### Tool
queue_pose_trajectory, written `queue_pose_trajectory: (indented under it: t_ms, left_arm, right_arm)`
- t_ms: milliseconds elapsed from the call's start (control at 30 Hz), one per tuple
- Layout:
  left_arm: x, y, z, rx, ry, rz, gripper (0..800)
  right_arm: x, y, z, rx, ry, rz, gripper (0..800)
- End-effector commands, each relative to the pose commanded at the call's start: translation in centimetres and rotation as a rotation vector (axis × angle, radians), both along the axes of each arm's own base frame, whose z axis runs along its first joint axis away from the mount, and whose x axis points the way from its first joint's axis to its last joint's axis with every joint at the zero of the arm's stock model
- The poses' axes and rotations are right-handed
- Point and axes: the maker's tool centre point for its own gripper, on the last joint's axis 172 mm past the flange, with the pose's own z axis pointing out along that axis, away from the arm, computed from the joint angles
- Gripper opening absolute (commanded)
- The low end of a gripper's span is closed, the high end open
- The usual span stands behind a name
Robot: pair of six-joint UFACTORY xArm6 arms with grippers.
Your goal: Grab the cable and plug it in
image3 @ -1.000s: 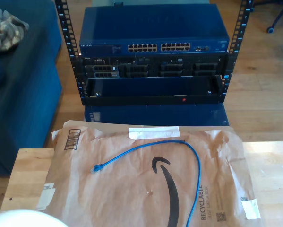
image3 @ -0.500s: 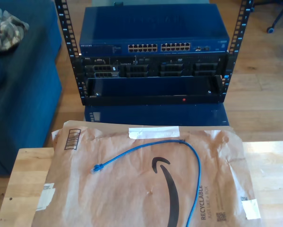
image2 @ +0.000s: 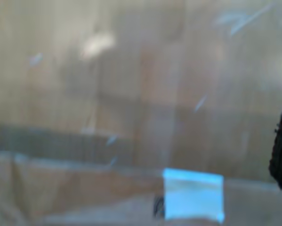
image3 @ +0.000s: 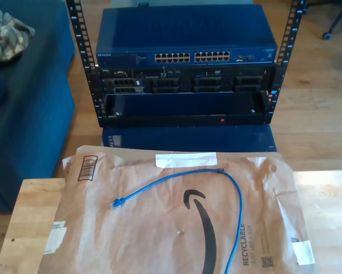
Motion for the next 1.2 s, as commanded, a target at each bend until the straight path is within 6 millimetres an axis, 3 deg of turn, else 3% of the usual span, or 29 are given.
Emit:
queue_pose_trajectory:
  t_ms: [100, 233, 433, 600, 700, 767, 933, 1033, 1200]
  left_arm:
    - [0.2, -0.2, 0.0, -0.009, -0.004, 0.006, 800]
    - [0.2, -0.5, -0.7, -0.014, 0.028, 0.033, 800]
    - [1.7, -3.2, -1.3, 0.006, 0.077, 0.001, 800]
    - [2.3, -5.2, -1.7, 0.028, 0.120, 0.001, 800]
    - [2.4, -5.3, -1.8, 0.028, 0.124, 0.003, 800]
    - [2.7, -5.2, -1.4, 0.031, 0.114, 0.002, 800]
    - [3.6, -4.9, -0.3, 0.039, 0.090, 0.001, 800]
    - [3.7, -4.7, -0.3, 0.042, 0.085, 0.002, 800]
    - [3.8, -4.8, -0.4, 0.041, 0.083, 0.002, 800]
  right_arm:
    - [1.4, 4.4, -0.2, 0.011, 0.006, 0.046, 797]
    - [1.8, 11.2, -1.1, 0.065, 0.020, 0.068, 797]
    - [2.3, 20.8, -3.6, 0.109, 0.099, 0.169, 797]
    - [4.0, 28.0, -4.1, 0.170, 0.120, 0.228, 797]
    - [3.7, 31.6, -4.9, 0.176, 0.118, 0.291, 797]
    - [5.2, 33.8, -5.4, 0.205, 0.047, 0.312, 797]
    - [8.7, 36.3, -8.8, 0.224, -0.003, 0.313, 797]
    - [8.8, 36.8, -10.5, 0.213, 0.018, 0.318, 796]
    - [9.2, 37.4, -11.3, 0.214, 0.020, 0.327, 794]
